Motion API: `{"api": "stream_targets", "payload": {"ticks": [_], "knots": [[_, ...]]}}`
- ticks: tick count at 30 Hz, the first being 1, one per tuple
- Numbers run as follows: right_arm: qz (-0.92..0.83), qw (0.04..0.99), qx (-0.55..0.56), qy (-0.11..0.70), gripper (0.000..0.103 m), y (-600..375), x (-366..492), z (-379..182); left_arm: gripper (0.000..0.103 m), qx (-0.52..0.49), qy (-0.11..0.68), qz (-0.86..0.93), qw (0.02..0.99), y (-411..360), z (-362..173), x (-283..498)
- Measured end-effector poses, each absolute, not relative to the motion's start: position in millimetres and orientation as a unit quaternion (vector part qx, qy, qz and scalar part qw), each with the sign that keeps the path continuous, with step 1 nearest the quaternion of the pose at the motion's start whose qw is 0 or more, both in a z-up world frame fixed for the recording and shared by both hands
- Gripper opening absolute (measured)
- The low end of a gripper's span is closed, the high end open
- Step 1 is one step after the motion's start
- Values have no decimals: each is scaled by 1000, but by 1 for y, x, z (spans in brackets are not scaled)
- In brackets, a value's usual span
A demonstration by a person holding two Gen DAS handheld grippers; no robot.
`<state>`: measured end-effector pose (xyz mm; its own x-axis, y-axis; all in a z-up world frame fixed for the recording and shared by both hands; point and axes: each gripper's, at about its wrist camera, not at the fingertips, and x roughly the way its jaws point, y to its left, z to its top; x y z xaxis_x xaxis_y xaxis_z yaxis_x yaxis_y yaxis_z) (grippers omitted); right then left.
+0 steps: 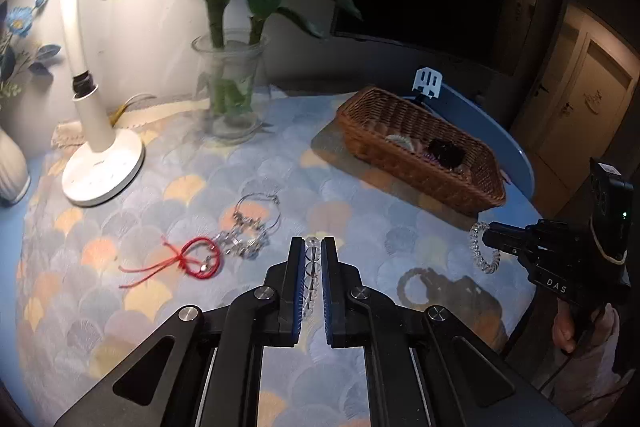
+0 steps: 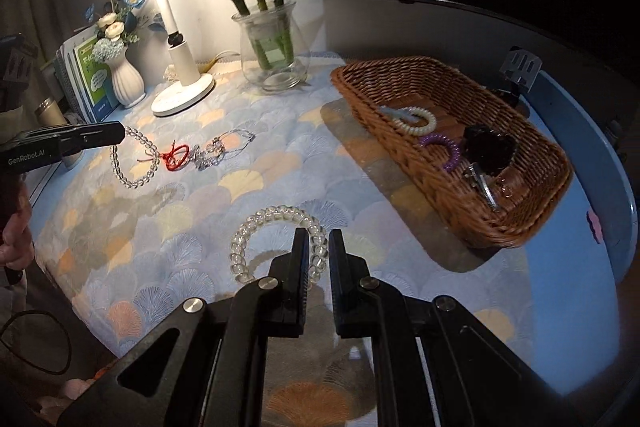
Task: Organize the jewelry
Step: 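Carry clear bracelet in left tool and cream bracelet in right tool to basket, then open left tool dropping clear bracelet while right tool drops cream bracelet into basket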
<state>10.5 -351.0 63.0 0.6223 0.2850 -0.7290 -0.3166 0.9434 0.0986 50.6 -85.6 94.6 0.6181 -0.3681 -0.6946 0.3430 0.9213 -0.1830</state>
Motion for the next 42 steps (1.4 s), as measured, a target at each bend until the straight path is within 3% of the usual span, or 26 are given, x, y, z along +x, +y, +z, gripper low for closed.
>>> {"api": "stream_targets", "payload": {"ticks": [8,15,27,38,41,42], "knots": [[100,923,36,369,11,-413,41,94,7,5,358,-262,896,-158,133,109],[49,915,101,386,11,-453,104,86,7,-2,348,-306,886,-214,144,176],[16,869,148,472,11,-461,227,49,7,-18,383,-319,866,-277,98,272],[1,839,165,519,11,-464,248,10,8,-24,411,-318,854,-276,64,290],[-2,837,176,518,13,-465,244,10,17,-27,415,-327,849,-275,62,290],[1,835,182,519,13,-465,242,9,29,-25,415,-326,849,-273,64,287]]}}
